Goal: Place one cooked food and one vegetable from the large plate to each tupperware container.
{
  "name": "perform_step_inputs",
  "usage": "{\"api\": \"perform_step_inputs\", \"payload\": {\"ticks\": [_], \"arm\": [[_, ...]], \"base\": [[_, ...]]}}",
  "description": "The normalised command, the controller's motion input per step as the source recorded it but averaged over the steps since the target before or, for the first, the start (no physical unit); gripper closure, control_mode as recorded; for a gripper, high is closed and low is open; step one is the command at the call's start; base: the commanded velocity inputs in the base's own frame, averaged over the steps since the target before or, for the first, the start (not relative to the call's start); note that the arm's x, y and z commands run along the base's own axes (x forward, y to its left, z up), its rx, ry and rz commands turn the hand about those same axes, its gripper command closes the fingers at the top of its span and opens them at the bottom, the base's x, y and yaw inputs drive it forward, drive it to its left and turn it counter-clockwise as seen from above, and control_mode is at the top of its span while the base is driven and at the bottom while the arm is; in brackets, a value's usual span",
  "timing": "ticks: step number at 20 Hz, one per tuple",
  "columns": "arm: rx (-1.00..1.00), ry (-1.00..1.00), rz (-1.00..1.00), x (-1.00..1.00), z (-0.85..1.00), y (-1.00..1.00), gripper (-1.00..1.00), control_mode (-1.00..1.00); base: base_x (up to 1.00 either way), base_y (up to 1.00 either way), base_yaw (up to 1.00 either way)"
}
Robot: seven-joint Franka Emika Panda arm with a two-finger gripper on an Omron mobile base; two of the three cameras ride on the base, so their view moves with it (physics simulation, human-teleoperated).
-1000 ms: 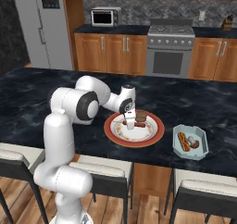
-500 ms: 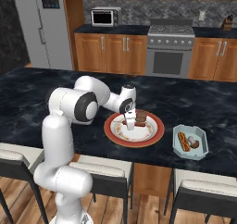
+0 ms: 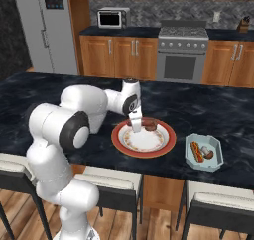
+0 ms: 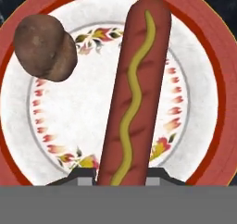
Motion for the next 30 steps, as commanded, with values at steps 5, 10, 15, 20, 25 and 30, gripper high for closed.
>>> {"api": "perform_step_inputs", "payload": {"ticks": [5,10,15,20,25,30], "arm": [[-0.02,-0.02,0.22,-0.17,0.84,0.38,1.00,-1.00],[0.00,0.00,0.41,0.00,0.49,0.46,1.00,-1.00],[0.00,0.02,0.43,0.16,0.09,0.83,1.00,-1.00],[0.00,0.00,0.46,0.26,0.00,0.91,1.00,-1.00],[0.00,0.00,0.46,0.26,0.00,0.89,1.00,-1.00],[-0.02,0.00,0.23,0.30,-0.12,0.48,1.00,-1.00]], "base": [[0.00,0.00,0.00],[0.00,0.00,0.00],[0.00,0.00,0.00],[0.00,0.00,0.00],[0.00,0.00,0.00],[0.00,0.00,0.00]]}}
